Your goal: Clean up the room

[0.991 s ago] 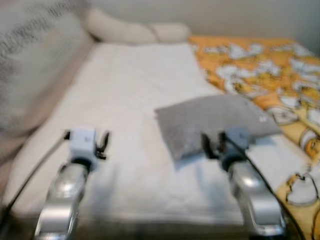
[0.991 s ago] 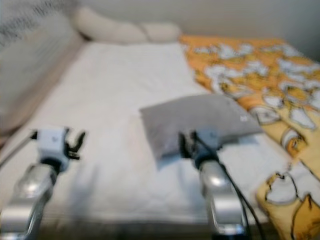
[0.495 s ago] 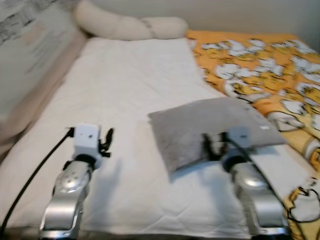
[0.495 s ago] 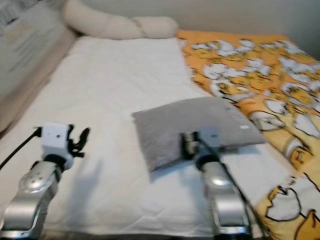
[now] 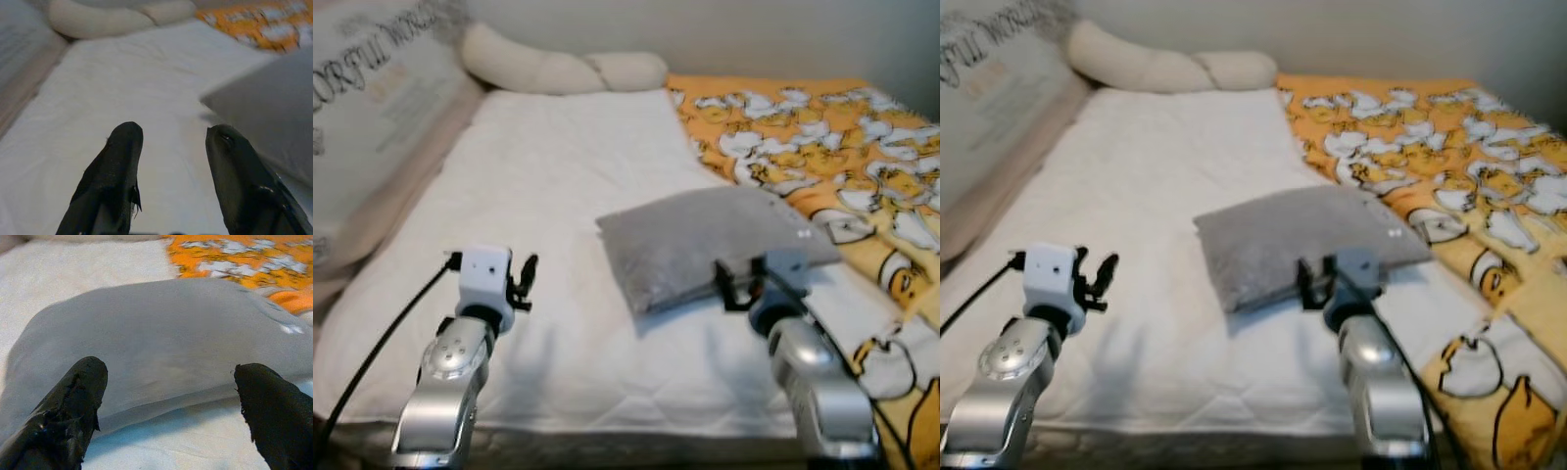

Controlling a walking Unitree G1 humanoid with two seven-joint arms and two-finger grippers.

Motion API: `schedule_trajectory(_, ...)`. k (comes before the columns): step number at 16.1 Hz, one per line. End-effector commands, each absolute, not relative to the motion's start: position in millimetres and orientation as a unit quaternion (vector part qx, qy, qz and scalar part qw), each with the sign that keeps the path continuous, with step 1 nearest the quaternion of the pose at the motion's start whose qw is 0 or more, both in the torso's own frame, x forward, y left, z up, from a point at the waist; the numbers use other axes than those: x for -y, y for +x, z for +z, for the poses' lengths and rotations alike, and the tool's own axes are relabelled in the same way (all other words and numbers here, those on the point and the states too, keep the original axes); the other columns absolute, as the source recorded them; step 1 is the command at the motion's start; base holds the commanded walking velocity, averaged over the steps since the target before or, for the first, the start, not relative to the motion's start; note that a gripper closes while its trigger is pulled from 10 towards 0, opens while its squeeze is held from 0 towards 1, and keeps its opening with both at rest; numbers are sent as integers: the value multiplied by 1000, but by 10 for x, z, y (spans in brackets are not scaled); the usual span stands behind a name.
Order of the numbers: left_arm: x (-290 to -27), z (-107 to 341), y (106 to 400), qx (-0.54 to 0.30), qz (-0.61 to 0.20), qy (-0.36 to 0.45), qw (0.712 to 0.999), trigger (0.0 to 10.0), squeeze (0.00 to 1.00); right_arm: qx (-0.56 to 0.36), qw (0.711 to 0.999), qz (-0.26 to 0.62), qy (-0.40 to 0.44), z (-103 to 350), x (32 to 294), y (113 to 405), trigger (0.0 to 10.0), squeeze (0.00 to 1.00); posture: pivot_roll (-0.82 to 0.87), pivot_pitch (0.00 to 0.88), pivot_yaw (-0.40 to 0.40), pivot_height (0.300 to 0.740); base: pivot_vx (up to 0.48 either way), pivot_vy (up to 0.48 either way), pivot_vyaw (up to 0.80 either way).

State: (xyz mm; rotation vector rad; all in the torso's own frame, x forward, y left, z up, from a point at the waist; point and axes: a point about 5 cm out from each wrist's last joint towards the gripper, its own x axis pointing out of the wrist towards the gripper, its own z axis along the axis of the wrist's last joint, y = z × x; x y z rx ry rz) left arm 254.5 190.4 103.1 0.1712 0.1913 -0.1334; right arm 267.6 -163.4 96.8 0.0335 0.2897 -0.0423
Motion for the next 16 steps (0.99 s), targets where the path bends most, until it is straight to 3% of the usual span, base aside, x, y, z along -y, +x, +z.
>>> schedule_trajectory(1, -1878, 1060, 2547, -94, -95, 92, 987, 10000, 0, -175, 980, -82, 48, 870, 1839, 2650, 10000, 1000, -48, 0, -11, 740, 0, 0, 0)
schedule_trajectory(6, -1903, 1085, 2549, -92, -105, 98, 985, 10000, 0, -206, 971, -72, 100, 781, 1874, 2740, 10000, 1000, -47, 0, -12, 740, 0, 0, 0)
schedule_trajectory(10, -1871, 1104, 2537, -86, -129, 98, 983, 10000, 0, -200, 966, -72, 144, 775, 1897, 2985, 10000, 1000, -46, 0, -14, 740, 0, 0, 0)
schedule_trajectory(12, -1783, 1142, 2497, -74, -171, 100, 977, 10000, 0, -198, 951, -90, 218, 731, 1921, 3173, 10000, 1000, -34, 0, -20, 740, 0, 0, 0)
schedule_trajectory(13, -1749, 1184, 2475, -67, -195, 115, 972, 10000, 0, -207, 933, -102, 276, 686, 1918, 3283, 10000, 0, -23, 0, -26, 740, 0, 0, 0)
schedule_trajectory(16, -1755, 1279, 2457, -56, -216, 127, 966, 10000, 0, -219, 905, -117, 344, 643, 1887, 3414, 10000, 0, 3, 0, -34, 740, 0, 0, 0)
